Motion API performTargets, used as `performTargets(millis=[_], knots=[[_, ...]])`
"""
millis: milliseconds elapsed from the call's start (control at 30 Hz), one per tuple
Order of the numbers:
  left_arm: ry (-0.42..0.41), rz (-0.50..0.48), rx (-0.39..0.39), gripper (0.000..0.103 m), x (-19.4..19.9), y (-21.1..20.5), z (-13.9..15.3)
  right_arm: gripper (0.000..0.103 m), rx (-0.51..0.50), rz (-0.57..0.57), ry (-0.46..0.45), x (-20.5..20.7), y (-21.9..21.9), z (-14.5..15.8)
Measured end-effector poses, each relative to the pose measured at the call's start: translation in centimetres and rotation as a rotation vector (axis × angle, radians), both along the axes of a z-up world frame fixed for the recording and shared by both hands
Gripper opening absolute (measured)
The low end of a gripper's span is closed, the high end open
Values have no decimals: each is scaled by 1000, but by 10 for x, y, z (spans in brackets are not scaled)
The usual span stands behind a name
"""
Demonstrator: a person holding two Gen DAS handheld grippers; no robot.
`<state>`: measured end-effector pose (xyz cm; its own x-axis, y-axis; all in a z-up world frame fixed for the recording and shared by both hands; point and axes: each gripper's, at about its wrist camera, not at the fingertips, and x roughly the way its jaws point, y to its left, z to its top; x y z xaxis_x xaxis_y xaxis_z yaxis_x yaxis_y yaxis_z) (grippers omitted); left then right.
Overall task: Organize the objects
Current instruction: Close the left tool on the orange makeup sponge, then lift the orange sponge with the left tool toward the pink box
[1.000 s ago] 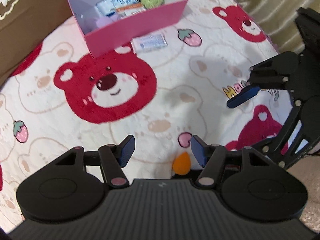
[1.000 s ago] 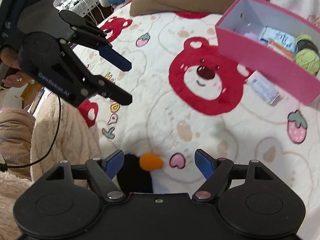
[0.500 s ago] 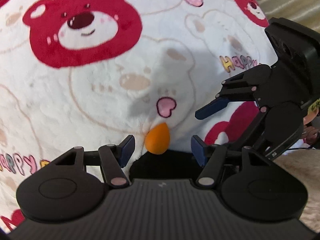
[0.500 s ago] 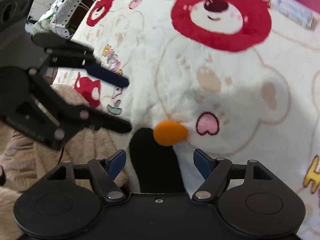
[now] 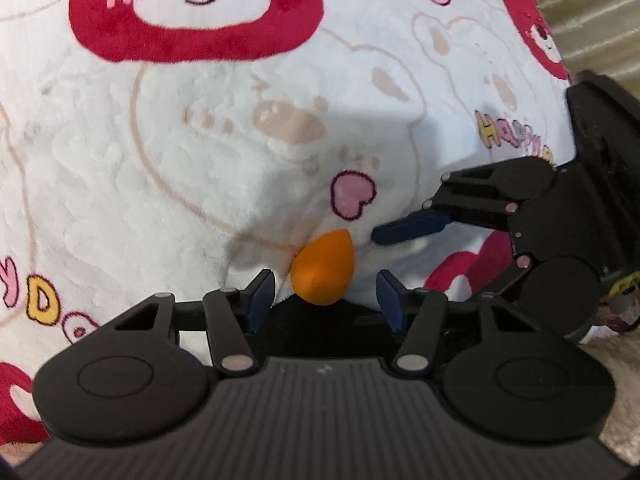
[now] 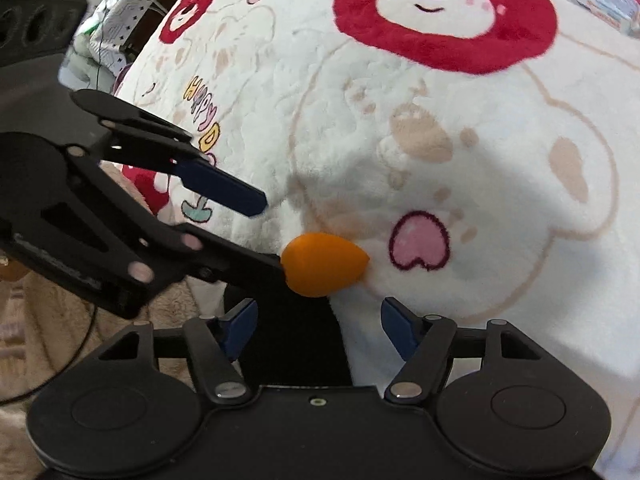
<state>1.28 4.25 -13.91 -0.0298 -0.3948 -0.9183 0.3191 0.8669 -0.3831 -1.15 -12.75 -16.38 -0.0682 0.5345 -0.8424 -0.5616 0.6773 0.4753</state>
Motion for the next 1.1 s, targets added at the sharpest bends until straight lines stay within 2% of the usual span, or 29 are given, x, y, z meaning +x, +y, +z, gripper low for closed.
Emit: performTargets(millis=[100,267,333,433,533,633,733,800,900,1100], knots=[[-5,6,21,53,-1,-2,-5,72,2,29,-29,-3,3,-1],[15,36,3,53,-1,-3,-13,69,9,52,-68,-8,6,-2],[20,72,1,47,-1,-1,-18,66,14,56,-65,-7,8,-5],[31,133,-22,44,-1,6,-23,64,21,85,-116,-9,7,-7],[45,159,-45,41,-3,7,-29,64,39,57,-92,-4,3,-14],[49,173,-54,38,-6,4,-33,60,51,44,-110,-3,1,-16],[13,178,-48,38,-9,-1,-33,55,60,23,-131,-5,-1,-16],[-11,178,-45,38,-12,-5,-33,53,60,42,-185,-12,-1,-15],[-57,175,-40,37,-18,-8,-31,51,56,56,-229,-18,0,-13],[-92,187,-53,36,-22,-7,-25,50,47,77,-286,-22,0,-4]])
